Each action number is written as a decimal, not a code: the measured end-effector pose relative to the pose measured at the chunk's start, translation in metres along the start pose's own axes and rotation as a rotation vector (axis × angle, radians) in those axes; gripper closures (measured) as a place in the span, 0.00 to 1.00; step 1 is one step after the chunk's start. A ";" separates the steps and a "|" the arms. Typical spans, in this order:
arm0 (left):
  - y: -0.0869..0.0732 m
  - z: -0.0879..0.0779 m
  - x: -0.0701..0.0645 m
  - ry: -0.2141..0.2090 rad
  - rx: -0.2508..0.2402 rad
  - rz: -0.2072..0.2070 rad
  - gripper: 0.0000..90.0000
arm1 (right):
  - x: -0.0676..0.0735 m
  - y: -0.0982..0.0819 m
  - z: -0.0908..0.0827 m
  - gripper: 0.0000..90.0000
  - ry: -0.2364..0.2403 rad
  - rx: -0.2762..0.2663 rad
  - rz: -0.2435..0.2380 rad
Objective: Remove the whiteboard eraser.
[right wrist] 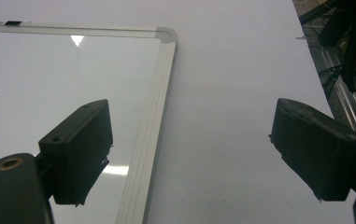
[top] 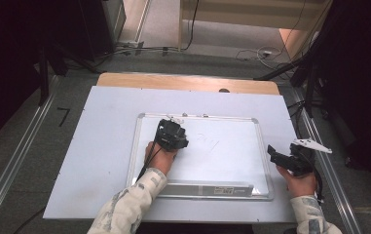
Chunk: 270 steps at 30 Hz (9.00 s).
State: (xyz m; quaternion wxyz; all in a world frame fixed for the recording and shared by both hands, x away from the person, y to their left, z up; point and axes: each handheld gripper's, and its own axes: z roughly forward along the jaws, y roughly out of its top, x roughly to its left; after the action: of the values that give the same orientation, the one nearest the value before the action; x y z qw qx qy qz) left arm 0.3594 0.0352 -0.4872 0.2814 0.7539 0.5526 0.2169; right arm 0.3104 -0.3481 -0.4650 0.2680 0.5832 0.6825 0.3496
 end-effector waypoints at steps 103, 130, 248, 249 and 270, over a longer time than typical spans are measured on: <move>0.037 0.030 -0.086 -0.095 -0.003 0.092 0.45 | 0.000 0.000 0.003 0.14 0.012 0.009 -0.004; 0.037 0.029 -0.108 -0.119 -0.004 0.118 0.45 | 0.000 0.001 0.003 0.14 0.015 0.010 -0.007; 0.023 -0.007 -0.019 -0.080 -0.048 0.052 0.44 | 0.003 0.001 0.006 0.14 0.009 0.030 -0.015; 0.023 -0.010 -0.018 -0.079 -0.049 0.050 0.44 | 0.003 0.001 0.006 0.14 0.011 0.029 -0.017; 0.005 -0.039 0.025 -0.076 -0.084 -0.034 0.44 | 0.005 0.000 0.006 0.14 0.008 0.029 -0.014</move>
State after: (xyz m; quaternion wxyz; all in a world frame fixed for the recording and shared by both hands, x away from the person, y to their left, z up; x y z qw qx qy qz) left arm 0.3454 0.0652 -0.4550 0.3371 0.7398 0.5445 0.2062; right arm 0.3144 -0.3424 -0.4680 0.2593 0.5809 0.6926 0.3399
